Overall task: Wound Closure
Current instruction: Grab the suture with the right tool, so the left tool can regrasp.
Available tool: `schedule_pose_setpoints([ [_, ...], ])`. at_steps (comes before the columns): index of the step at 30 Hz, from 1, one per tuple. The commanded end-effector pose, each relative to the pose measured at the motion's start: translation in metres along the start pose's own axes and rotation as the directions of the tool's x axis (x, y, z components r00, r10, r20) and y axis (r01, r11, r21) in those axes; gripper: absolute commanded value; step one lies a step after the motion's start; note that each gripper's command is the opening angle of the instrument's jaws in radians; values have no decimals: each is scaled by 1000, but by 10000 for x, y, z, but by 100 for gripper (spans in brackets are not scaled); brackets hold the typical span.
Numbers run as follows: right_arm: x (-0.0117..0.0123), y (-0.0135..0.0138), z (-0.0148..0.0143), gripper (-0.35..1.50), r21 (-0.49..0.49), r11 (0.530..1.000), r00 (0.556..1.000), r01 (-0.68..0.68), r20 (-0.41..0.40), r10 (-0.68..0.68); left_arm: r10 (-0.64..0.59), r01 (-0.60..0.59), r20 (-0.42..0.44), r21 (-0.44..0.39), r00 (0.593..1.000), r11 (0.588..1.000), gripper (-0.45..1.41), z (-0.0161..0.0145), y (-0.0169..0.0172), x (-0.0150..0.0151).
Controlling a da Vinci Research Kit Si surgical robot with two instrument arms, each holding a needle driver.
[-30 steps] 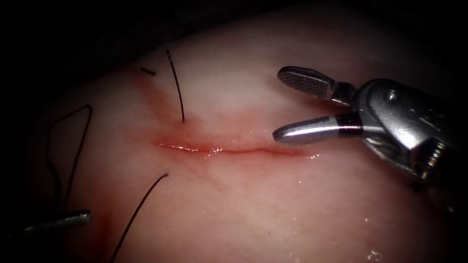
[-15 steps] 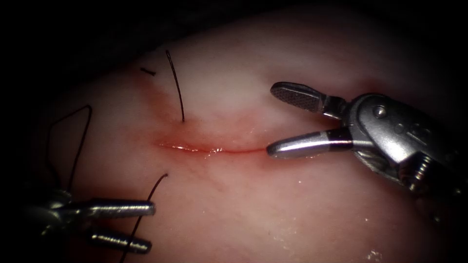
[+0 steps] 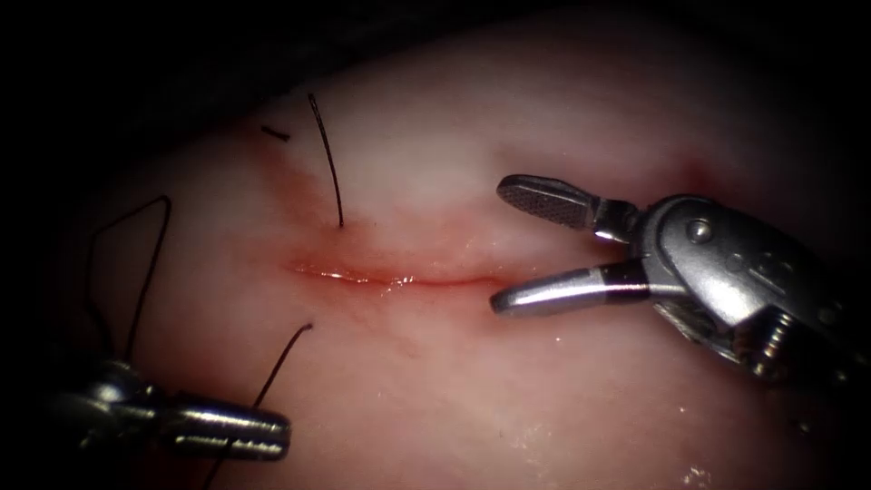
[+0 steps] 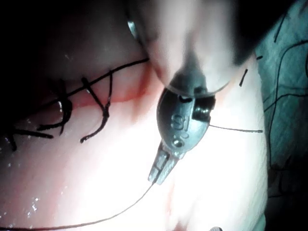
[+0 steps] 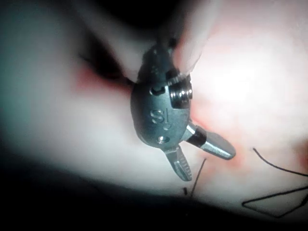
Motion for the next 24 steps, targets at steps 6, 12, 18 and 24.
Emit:
schedule_pose_setpoints([
  [6,-6,-23,38,111,9,990,989,143,33,-144,7,-7,-13,-2,1000,1000,-45,3,-29,-12],
  [12,-16,-32,73,111,20,965,963,261,64,-262,7,-7,-13,-16,1000,1000,-45,9,-41,-18],
  [18,-17,-42,104,111,39,946,945,323,37,-324,5,-6,-2,-39,1000,999,-45,15,-47,-22],
  [24,-11,-55,123,111,49,931,932,362,18,-363,3,-3,7,-46,1000,999,-45,23,-54,-26],
])
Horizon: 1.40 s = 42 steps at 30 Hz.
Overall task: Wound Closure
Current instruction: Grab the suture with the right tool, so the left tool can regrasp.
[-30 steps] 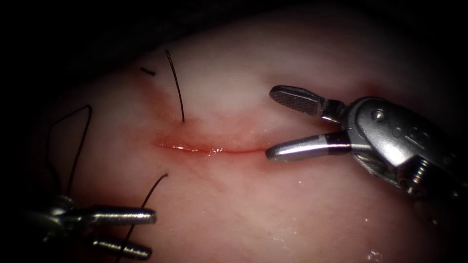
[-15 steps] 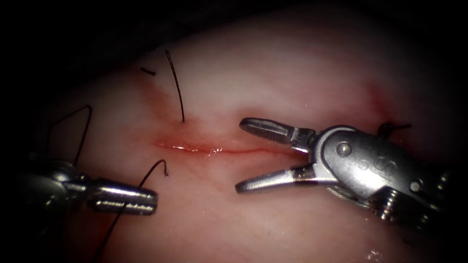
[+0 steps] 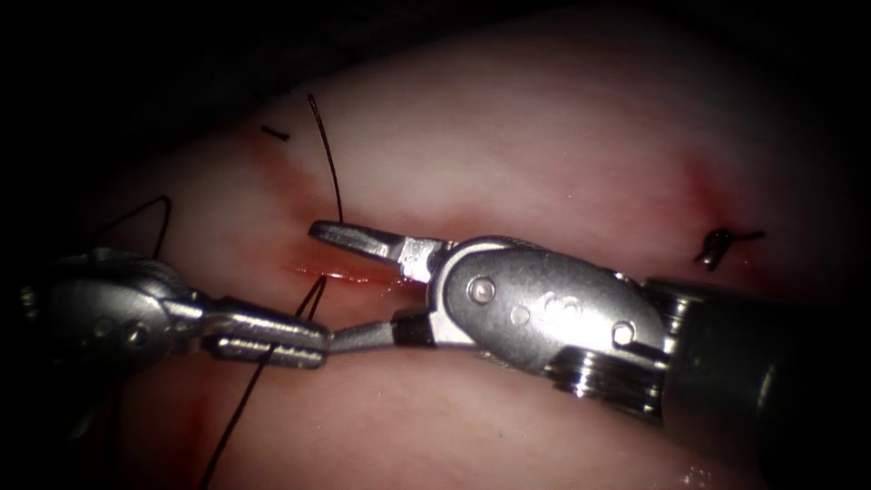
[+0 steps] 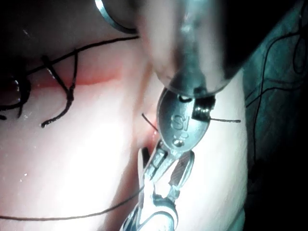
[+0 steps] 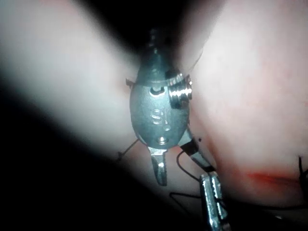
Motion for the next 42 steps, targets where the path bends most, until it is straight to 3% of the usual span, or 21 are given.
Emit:
schedule_pose_setpoints([
  [1,11,4,19,110,1,1000,1000,9,-17,-9,5,-5,-4,3,1000,1000,-45,5,-12,-4],
  [2,11,4,19,110,1,1000,1000,9,-17,-9,5,-5,-4,3,1000,1000,-45,5,-12,-4],
  [4,16,4,18,74,0,1000,1000,17,-21,-17,5,-5,-3,0,1000,1000,-45,5,-13,-6],
  [5,17,3,15,-23,2,1000,1000,15,-24,-15,5,-5,-4,0,1000,1000,-45,5,-13,-6],
  [6,17,3,15,-23,2,1000,1000,15,-24,-15,5,-5,-4,0,1000,1000,-45,5,-13,-6],
  [7,18,3,12,-35,9,1000,1000,15,-22,-15,6,-6,-4,0,1000,1000,-45,5,-13,-6],
  [17,9,2,9,-35,-20,998,997,66,51,-65,5,-5,-6,-2,1000,1000,-45,3,-12,-3],
  [26,0,10,4,-35,-24,997,995,79,67,-78,5,-5,-9,-4,1000,1000,-45,1,-11,-1],
  [27,0,10,4,-35,-24,997,995,79,67,-77,11,-11,-9,-4,1000,1000,12,1,-11,0],
  [29,-1,11,4,-35,-26,997,995,79,68,-78,-69,68,12,17,998,998,95,2,-12,1],
  [30,-1,11,4,-35,-26,997,995,79,68,-78,-69,68,12,17,998,998,95,2,-12,1],
  [32,-5,15,5,-35,-29,996,994,80,71,-78,-173,169,44,70,984,983,138,2,-13,6],
  [36,-12,25,4,-35,-36,996,994,80,78,-77,-175,171,48,70,983,983,138,-2,-7,15],
  [39,-21,35,2,-35,-40,996,993,80,87,-76,-169,165,46,74,985,983,110,-12,2,25],
  [42,-22,37,1,-35,-42,995,993,86,86,-82,-151,148,49,71,987,987,98,-16,5,28],
])
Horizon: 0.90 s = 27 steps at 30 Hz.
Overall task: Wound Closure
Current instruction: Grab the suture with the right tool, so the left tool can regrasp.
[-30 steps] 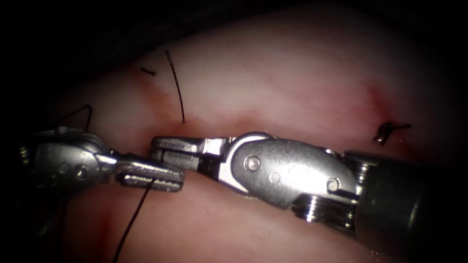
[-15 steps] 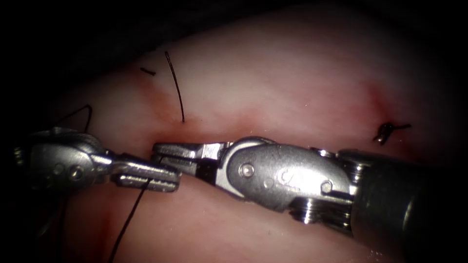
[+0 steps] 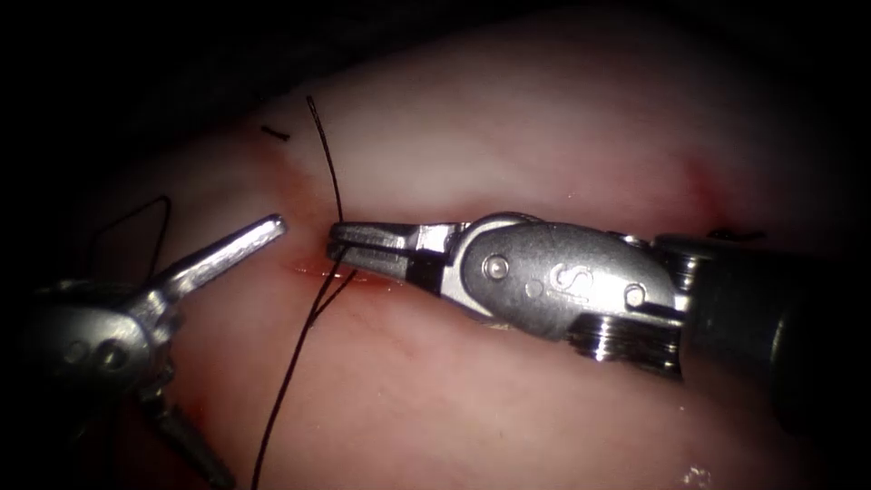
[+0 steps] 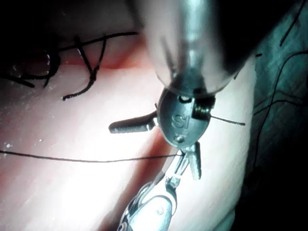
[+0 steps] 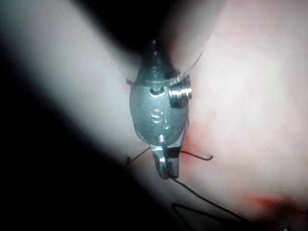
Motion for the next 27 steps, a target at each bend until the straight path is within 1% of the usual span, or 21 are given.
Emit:
schedule_pose_setpoints([
  [1,-2,14,12,-35,-8,1000,1000,1,-7,-1,47,-47,0,-4,999,999,81,-2,-7,2],
  [2,-4,15,11,-35,-11,1000,1000,0,-8,-1,65,-65,1,-5,998,998,73,-4,-5,3],
  [5,-9,21,11,-35,-16,1000,1000,0,-7,0,137,-137,11,-2,991,991,66,-8,3,8],
  [7,-12,25,12,-35,-20,1000,1000,0,-7,-1,172,-172,10,-4,985,985,53,-8,8,12],
  [8,-14,26,12,-35,-20,1000,1000,-5,-6,5,184,-184,7,-6,983,983,49,-8,10,14],
  [11,-21,33,14,-35,-25,999,999,-40,-12,40,278,-278,4,-5,961,961,41,0,14,20],
  [15,-23,36,14,-35,-26,998,998,-58,-14,58,308,-308,21,0,951,951,41,6,15,18],
  [18,-24,37,15,-35,-26,998,998,-63,-14,63,328,-328,32,9,944,945,41,16,18,17],
  [21,-25,37,16,-35,-27,998,998,-63,-14,62,374,-375,47,14,926,927,43,28,22,20],
  [22,-25,37,16,-35,-27,998,998,-63,-14,62,397,-399,66,14,916,917,43,35,25,21],
  [25,-25,37,16,-35,-27,998,998,-63,-14,62,410,-412,78,5,909,911,43,41,29,20],
  [27,-25,38,16,-35,-27,998,998,-63,-13,63,436,-438,97,-1,895,899,43,52,37,21],
])
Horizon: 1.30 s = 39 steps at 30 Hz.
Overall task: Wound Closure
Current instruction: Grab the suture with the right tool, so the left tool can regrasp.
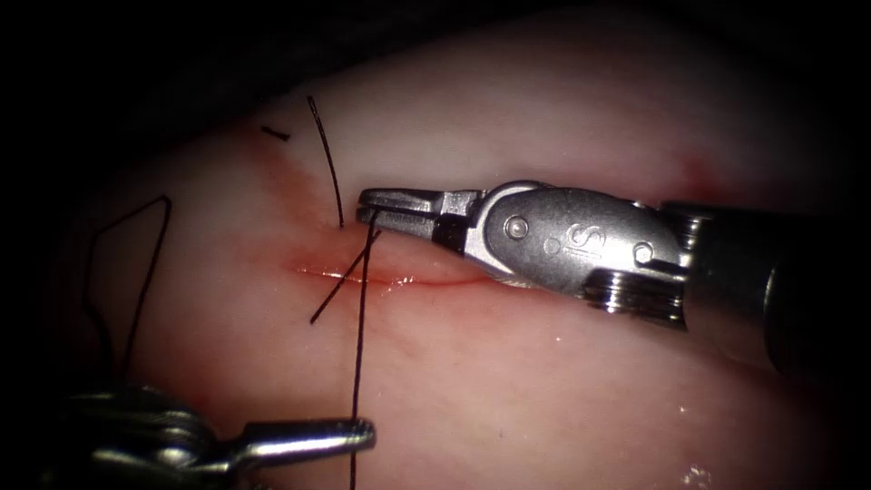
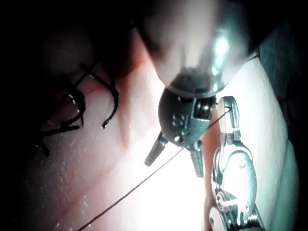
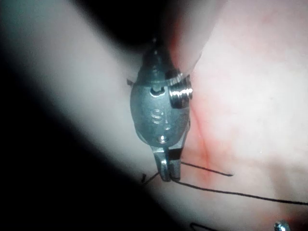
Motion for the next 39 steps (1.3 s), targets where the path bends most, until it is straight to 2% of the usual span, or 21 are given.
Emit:
schedule_pose_setpoints([
  [1,5,5,13,-35,-1,1000,1000,2,-5,-2,7,-7,1,4,1000,1000,43,5,-9,-5],
  [7,5,5,15,-35,-4,1000,1000,2,-7,-2,49,-48,22,-9,999,999,43,17,-2,7],
  [9,5,4,15,-35,-3,1000,1000,3,-7,-3,63,-63,26,-14,998,998,34,20,1,9],
  [10,5,4,15,-35,-4,1000,1000,3,-7,-3,64,-63,26,-20,998,998,24,19,1,9],
  [11,5,3,15,-35,-4,1000,1000,4,-8,-4,64,-63,24,-36,998,997,-33,17,1,9],
  [12,4,3,15,-35,-3,1000,1000,4,-8,-4,70,-69,23,-48,997,996,-45,15,0,9],
  [15,4,1,15,-35,-3,1000,1000,6,-8,-6,80,-79,9,-69,997,994,-45,6,-10,9],
  [18,4,-3,14,-35,-1,1000,1000,2,-10,-2,72,-73,-10,-23,997,997,-45,-7,-20,6],
  [21,7,-9,11,-35,5,1000,1000,4,-13,-4,-39,38,-35,-28,999,999,-45,-26,-30,0],
  [23,12,-16,6,-35,10,1000,1000,4,-15,-4,-81,81,-34,-5,996,997,-45,-46,-33,-7],
  [25,18,-25,0,-35,19,1000,1000,-2,-20,2,-112,113,-15,53,994,992,-45,-72,-33,-17],
  [26,18,-25,0,-35,19,1000,1000,-2,-20,2,-112,113,-15,53,994,992,-45,-72,-33,-17],
  [27,23,-32,-3,-35,24,1000,1000,-7,-18,8,-131,131,-3,81,991,988,-45,-90,-34,-24],
  [29,25,-35,-4,-35,30,1000,1000,-7,-18,7,-138,137,6,94,990,986,-45,-98,-34,-27],
  [31,33,-43,-10,-35,58,998,1000,-22,-10,23,-161,157,24,127,987,979,-45,-121,-36,-36],
  [33,38,-47,-14,36,76,995,998,-58,-16,59,-181,172,45,154,983,973,-45,-136,-40,-43],
  [37,46,-51,-20,116,101,989,994,-108,-19,110,-195,178,66,201,979,963,-45,-158,-49,-56],
  [38,50,-47,-22,127,114,986,991,-125,-30,129,-187,167,83,201,979,965,-45,-163,-52,-62],
  [39,51,-44,-23,128,113,985,990,-134,-34,139,-182,162,86,200,979,966,-45,-163,-52,-63],
])
